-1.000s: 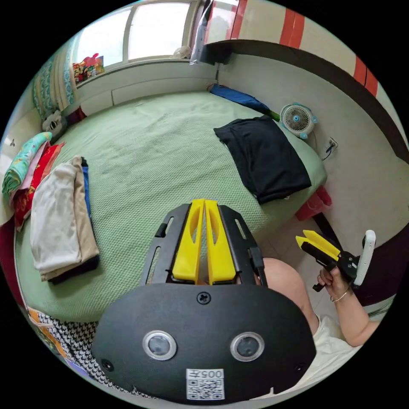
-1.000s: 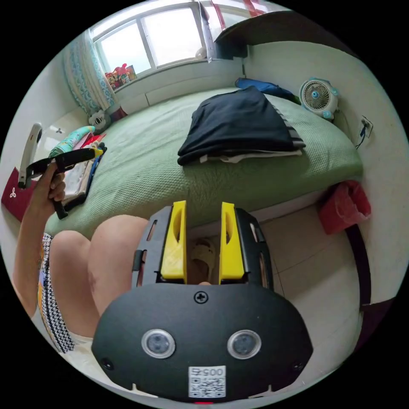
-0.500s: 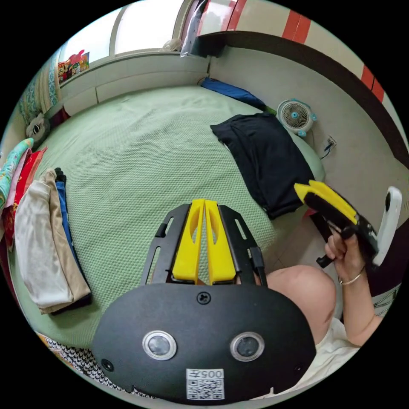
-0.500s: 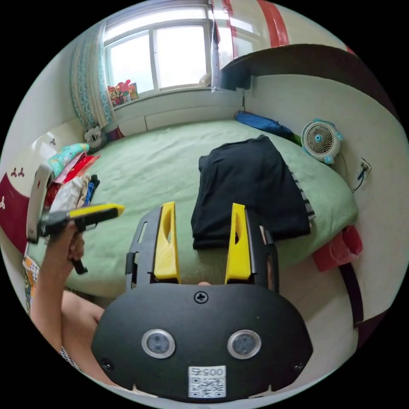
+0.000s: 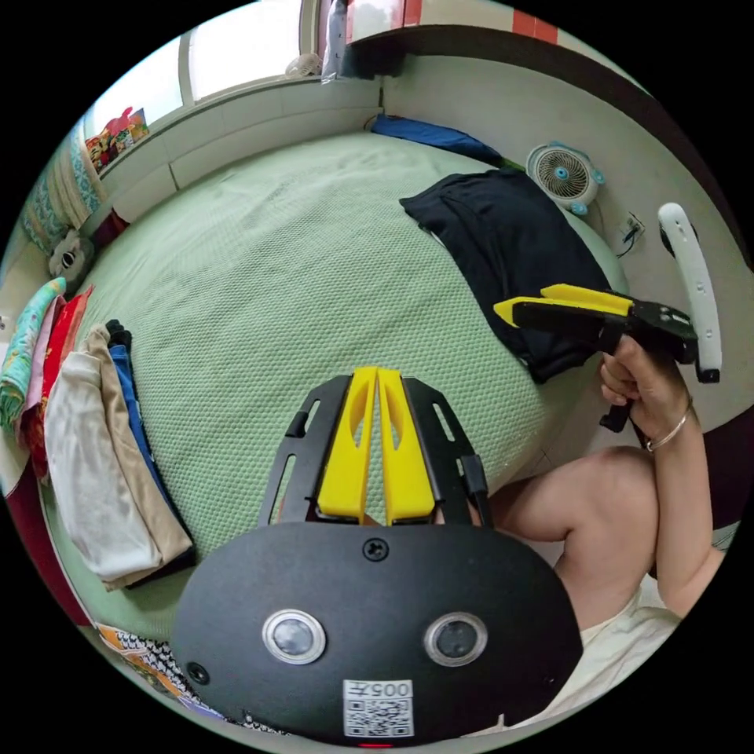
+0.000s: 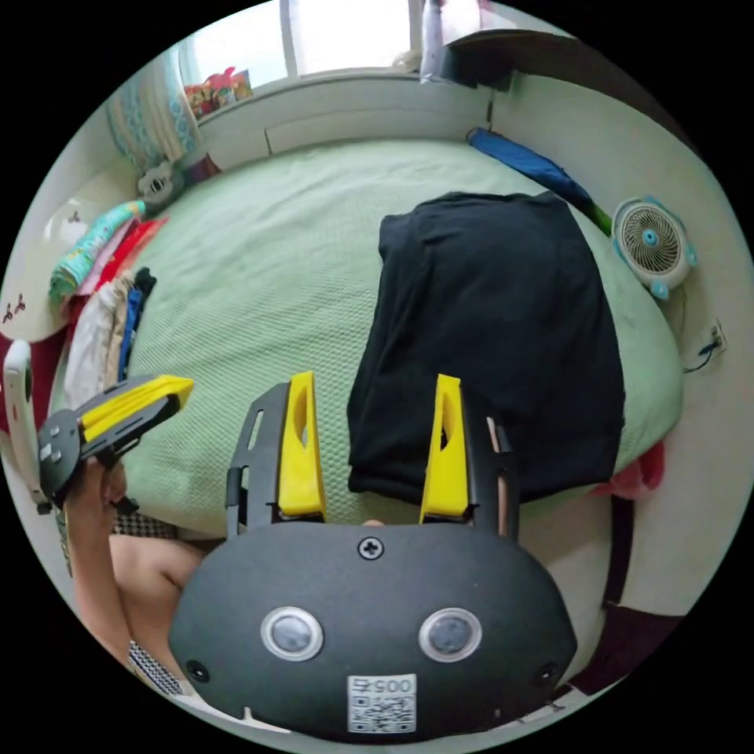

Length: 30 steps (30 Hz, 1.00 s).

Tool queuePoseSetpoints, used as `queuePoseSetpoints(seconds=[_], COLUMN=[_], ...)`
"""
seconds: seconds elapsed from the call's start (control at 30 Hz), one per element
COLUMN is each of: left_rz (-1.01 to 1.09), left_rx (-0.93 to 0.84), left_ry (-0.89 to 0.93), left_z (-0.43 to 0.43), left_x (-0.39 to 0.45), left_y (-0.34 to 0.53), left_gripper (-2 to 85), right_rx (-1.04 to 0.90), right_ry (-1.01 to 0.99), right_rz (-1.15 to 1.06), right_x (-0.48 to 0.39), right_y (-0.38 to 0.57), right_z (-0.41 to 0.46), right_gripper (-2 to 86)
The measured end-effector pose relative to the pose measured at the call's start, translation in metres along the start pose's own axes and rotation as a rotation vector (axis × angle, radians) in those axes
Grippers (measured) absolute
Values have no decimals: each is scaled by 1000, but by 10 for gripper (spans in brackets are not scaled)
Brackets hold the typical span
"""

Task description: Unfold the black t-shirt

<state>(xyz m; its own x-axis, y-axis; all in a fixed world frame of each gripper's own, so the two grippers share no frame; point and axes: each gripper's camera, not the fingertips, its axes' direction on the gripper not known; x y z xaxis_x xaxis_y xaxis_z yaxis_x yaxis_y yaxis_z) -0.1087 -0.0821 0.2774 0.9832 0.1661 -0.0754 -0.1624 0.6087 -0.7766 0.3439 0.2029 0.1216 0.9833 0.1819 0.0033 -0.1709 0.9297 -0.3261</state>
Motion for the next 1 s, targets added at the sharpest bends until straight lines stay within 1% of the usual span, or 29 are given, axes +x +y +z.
queuePoseSetpoints(seconds=[0.1,0.33,0.5,0.6,0.67,0.8,0.87,1.0], left_rz=[14,-18,-26,-30,-34,-42,-48,-61], left_rx=[-21,-17,-9,-13,-13,-14,-9,-3], left_ry=[-23,54,65,63,65,73,75,92], left_z=[9,22,27,30,32,35,35,36], left_x=[5,3,2,-1,-3,-10,-13,-21], left_y=[-5,-18,-24,-26,-27,-29,-30,-31], left_gripper=[-5,-6,-6,-5,-5,-5,-5,-5], right_rx=[-36,-79,-71,-48,-21,73,191,303], right_ry=[47,133,213,233,239,97,101,109], right_rz=[-53,-131,-140,-97,-54,120,197,260], right_x=[-8,-20,-29,-27,-21,4,15,20], right_y=[-8,-20,-25,-29,-30,-28,-22,-14], right_z=[7,24,29,27,21,2,-17,-34], right_gripper=[161,137,101,63,12,0,-1,2])
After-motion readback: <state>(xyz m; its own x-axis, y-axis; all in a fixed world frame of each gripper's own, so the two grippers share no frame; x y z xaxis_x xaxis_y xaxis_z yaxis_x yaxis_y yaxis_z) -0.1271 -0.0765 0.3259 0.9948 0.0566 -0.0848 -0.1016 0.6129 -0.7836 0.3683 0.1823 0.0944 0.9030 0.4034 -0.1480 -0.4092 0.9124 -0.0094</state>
